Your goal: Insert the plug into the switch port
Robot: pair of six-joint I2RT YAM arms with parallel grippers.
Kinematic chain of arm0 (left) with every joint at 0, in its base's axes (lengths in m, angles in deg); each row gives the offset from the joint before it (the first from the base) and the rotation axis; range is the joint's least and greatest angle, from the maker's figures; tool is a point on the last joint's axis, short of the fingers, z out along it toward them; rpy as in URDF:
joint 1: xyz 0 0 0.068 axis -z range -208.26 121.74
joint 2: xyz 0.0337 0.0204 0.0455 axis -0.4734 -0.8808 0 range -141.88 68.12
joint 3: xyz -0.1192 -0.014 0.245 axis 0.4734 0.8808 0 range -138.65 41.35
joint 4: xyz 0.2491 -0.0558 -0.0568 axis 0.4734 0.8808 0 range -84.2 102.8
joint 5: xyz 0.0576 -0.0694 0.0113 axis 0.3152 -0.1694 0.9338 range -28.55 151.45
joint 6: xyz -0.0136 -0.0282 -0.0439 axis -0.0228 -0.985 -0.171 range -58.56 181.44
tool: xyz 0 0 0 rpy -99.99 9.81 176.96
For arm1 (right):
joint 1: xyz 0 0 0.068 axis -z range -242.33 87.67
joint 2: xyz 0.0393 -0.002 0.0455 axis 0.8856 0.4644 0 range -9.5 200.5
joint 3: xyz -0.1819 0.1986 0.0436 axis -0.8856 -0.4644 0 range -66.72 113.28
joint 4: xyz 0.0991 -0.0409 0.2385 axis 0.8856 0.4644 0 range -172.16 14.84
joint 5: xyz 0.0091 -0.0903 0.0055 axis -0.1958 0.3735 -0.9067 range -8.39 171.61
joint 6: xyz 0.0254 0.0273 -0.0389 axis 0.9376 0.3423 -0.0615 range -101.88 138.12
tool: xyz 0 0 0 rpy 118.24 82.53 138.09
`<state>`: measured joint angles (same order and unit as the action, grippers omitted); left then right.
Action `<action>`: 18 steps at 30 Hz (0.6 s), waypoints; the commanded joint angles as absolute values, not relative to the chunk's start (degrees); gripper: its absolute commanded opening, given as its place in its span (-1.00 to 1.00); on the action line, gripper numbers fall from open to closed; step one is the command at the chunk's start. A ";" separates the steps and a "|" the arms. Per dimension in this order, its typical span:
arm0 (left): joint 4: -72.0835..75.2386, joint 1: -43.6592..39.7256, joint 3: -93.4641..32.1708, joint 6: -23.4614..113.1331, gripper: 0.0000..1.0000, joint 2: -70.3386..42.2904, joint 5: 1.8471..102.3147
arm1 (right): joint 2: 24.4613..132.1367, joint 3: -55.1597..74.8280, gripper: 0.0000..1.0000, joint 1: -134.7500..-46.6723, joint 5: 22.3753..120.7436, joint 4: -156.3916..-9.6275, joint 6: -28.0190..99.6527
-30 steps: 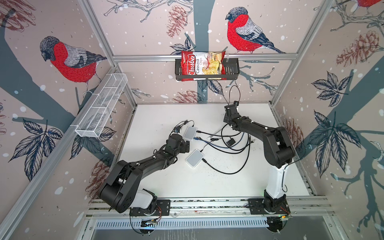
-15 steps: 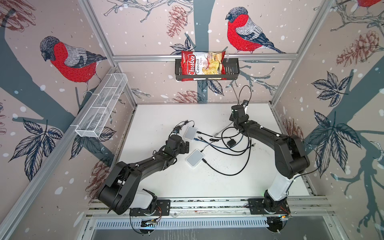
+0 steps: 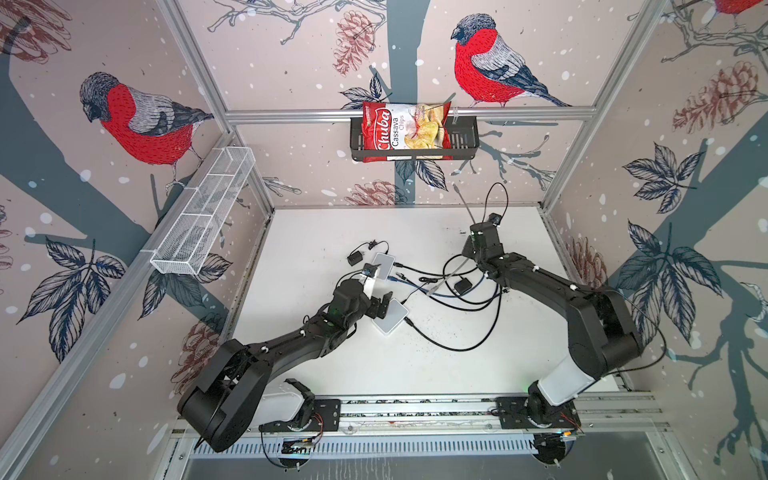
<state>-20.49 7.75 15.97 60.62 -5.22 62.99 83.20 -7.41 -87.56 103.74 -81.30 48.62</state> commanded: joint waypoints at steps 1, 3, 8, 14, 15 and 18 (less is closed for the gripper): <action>-24.79 10.37 15.86 67.41 0.90 -6.71 63.08 | 81.79 -9.17 -0.99 -87.68 100.28 -79.99 51.31; -26.59 12.78 16.15 68.52 0.89 -8.07 63.39 | 80.91 -10.65 -0.98 -87.82 99.66 -79.96 52.03; -30.01 20.06 15.48 71.54 0.87 -12.50 64.37 | 79.42 -13.36 -0.98 -88.22 99.27 -79.39 53.10; -34.27 26.09 14.60 73.12 0.84 -18.04 66.71 | 77.88 -15.15 -0.97 -88.90 99.10 -79.23 53.62; -35.60 26.97 14.79 73.59 0.82 -18.80 67.60 | 77.65 -15.38 -0.98 -89.01 99.03 -79.09 53.70; -40.14 28.87 15.16 74.72 0.75 -21.38 70.63 | 77.00 -15.90 -0.97 -89.09 98.63 -78.84 53.89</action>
<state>-32.70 27.84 15.03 72.69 -20.02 67.12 77.81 -15.52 -88.94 99.17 -78.63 52.84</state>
